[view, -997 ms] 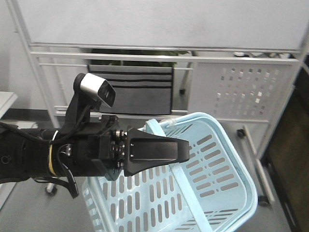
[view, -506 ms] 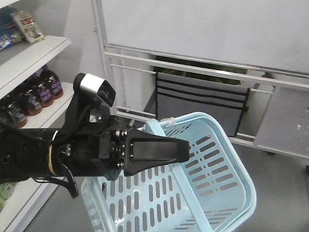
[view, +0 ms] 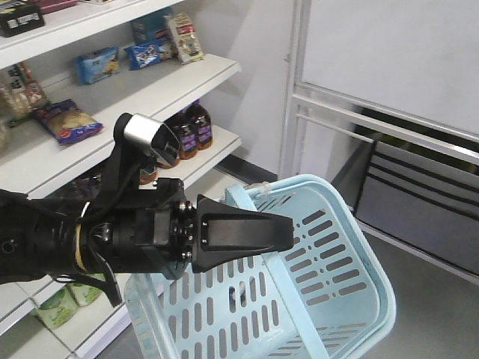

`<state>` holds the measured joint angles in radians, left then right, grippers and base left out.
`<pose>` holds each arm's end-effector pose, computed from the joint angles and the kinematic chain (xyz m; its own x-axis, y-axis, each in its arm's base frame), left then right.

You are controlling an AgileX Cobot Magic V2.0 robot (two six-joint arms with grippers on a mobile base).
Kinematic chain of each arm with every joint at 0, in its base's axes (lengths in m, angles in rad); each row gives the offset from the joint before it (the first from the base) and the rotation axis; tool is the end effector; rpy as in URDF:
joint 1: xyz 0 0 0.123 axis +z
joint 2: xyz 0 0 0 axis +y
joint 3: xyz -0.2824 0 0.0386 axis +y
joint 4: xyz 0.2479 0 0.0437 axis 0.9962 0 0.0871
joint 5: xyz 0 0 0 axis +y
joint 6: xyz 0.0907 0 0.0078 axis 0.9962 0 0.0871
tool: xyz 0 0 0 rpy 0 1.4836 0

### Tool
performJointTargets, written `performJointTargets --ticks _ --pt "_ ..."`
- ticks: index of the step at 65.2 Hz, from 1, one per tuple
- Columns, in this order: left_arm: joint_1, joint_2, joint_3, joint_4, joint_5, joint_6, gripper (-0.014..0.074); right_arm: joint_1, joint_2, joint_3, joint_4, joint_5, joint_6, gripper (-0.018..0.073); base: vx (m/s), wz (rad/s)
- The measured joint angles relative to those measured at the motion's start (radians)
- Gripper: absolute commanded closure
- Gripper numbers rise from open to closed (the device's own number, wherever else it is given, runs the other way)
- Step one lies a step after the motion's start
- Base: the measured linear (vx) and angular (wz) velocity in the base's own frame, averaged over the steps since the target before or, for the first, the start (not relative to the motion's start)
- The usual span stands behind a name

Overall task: Place coke in basket with both arms
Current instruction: 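Drive the base toward the snack shelf carrying the basket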

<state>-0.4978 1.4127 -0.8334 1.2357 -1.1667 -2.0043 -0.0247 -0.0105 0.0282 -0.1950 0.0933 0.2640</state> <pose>0.1992 -0.1982 0.3161 -0.8493 -0.0556 -0.5250 0.5277 -0.0605 -0.8473 0.0568 -0.0031 0.1958 -0.0190 0.0702 -0.9973 0.0442 0.9966 0.0694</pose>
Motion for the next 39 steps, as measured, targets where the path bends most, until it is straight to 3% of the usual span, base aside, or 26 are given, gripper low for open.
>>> performJointTargets --ticks 39 --pt "0.0 0.0 0.0 0.0 0.0 0.0 0.0604 0.0 0.0 0.0 0.0 0.0 0.0 0.0564 0.14 0.55"
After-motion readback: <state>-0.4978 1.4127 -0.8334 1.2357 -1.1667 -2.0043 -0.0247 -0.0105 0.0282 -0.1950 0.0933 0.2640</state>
